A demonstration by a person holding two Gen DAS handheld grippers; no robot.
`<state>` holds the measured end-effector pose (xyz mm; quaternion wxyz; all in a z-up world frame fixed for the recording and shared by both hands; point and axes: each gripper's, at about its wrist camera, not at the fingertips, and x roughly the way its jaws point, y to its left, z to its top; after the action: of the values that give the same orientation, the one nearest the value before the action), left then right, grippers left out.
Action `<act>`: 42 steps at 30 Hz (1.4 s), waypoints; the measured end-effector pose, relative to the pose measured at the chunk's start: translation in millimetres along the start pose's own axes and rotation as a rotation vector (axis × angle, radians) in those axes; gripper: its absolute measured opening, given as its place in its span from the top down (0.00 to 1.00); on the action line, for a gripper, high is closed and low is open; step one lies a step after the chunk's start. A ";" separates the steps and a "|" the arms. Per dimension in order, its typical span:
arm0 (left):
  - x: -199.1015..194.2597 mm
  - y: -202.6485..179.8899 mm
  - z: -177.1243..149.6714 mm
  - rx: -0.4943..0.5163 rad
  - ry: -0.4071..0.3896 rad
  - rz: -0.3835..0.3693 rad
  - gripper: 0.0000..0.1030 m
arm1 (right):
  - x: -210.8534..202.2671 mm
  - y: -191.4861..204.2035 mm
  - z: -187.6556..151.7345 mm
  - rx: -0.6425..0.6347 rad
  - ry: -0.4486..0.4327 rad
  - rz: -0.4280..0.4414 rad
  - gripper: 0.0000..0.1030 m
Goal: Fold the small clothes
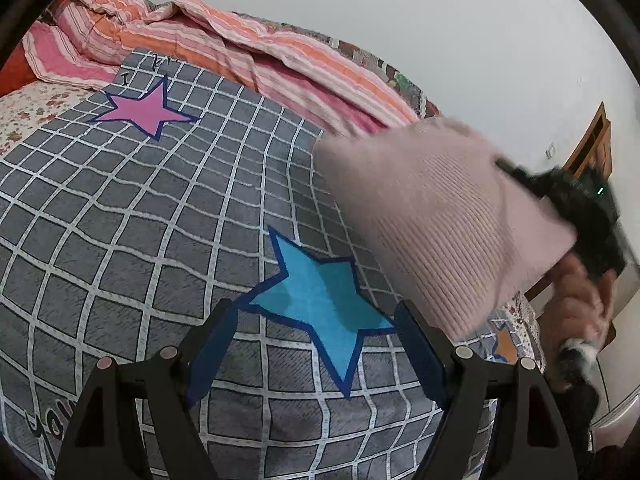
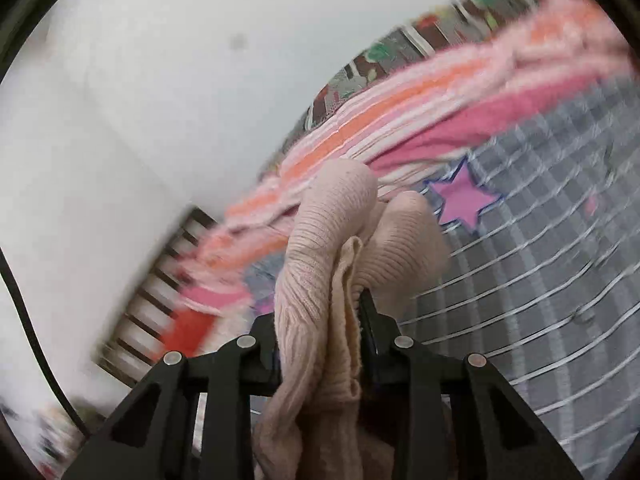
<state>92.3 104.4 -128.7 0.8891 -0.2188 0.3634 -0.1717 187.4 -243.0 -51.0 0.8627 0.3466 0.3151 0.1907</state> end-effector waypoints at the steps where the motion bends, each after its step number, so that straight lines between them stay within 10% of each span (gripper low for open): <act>1: 2.1 -0.2 -1.5 0.008 0.011 0.003 0.23 | 4.2 -11.5 -5.0 0.024 0.000 -0.001 0.70; 7: 19.7 -20.5 -22.9 0.140 0.094 0.011 0.24 | 18.6 -100.6 -46.3 0.072 0.086 -0.276 0.71; 12: 37.7 -50.4 -44.2 0.262 0.131 0.027 0.25 | -14.9 -85.1 -53.2 -0.090 0.087 -0.266 0.69; 15: 47.2 -63.4 -47.3 0.284 0.139 0.033 0.36 | -31.3 -71.9 -59.0 -0.173 0.079 -0.274 0.69; 20: 65.7 -77.2 -48.9 0.317 0.165 0.061 0.87 | -45.5 -68.5 -69.6 -0.182 0.104 -0.248 0.69; 25: 41.7 -68.2 -35.4 0.298 0.038 0.103 0.90 | -47.1 -65.2 -78.5 -0.198 0.123 -0.242 0.69; 36: 39.0 -34.5 -42.6 0.175 0.132 0.034 0.88 | 1.9 -49.5 -63.6 -0.247 0.113 -0.279 0.69; 42: 12.5 -20.8 -36.8 0.147 0.053 0.031 0.85 | 20.8 -43.6 -50.3 -0.324 0.108 -0.289 0.88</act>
<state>71.2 71.3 -148.8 0.8955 -0.1425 0.3764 -0.1901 173.4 -237.4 -119.1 0.9074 0.1441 0.3724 0.1313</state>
